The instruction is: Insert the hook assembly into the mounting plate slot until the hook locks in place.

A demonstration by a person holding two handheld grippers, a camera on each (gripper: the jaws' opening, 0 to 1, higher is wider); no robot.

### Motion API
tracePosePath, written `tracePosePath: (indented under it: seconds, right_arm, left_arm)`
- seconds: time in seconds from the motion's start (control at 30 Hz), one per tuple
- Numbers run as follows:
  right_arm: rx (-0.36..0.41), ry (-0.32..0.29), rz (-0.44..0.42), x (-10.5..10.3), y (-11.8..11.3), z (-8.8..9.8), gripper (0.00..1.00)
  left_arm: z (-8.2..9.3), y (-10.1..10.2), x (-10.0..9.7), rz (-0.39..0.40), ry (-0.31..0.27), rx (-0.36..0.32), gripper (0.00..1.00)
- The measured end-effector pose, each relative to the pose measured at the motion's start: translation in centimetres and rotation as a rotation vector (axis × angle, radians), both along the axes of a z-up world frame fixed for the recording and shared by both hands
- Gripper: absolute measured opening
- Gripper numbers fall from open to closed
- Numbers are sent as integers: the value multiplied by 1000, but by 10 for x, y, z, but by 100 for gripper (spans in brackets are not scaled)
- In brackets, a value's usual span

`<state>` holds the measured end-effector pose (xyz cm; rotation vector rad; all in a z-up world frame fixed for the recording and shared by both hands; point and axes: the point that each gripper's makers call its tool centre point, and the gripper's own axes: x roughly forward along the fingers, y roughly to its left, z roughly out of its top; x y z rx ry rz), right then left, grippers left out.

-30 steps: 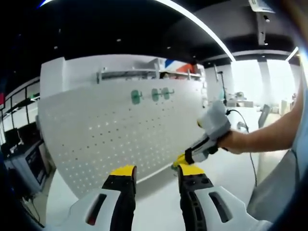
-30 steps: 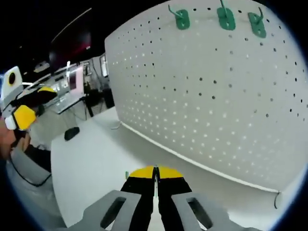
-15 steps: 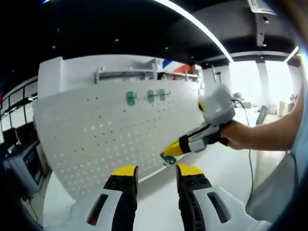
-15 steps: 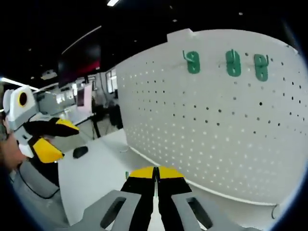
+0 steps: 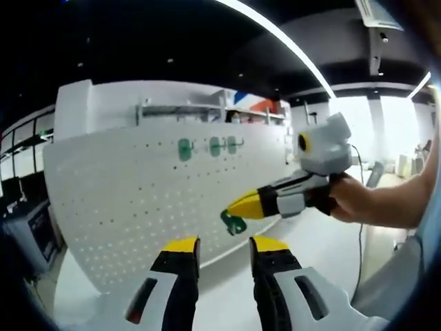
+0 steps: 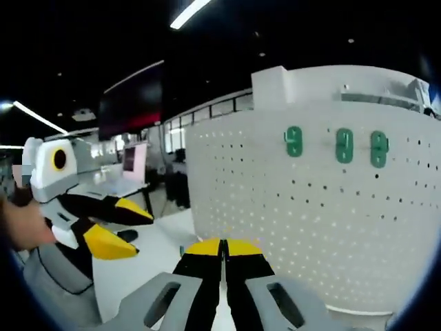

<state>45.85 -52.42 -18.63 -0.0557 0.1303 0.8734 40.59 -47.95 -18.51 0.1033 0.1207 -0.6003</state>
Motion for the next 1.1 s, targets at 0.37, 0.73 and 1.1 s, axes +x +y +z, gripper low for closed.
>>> tracePosePath:
  seconds: [0.37,0.73,1.1]
  right_arm:
    - [73,-119,41,-13,8,34,0]
    - [135,-170,50,-20,11,55,0]
    - [163,-193,54,-27,12,67,0]
  left_arm:
    - [18,-5,7,7,-8,-100,27]
    - [36,-11,13,11,-24,-202,24]
    - [48,-20,17,9,-51,-222,19]
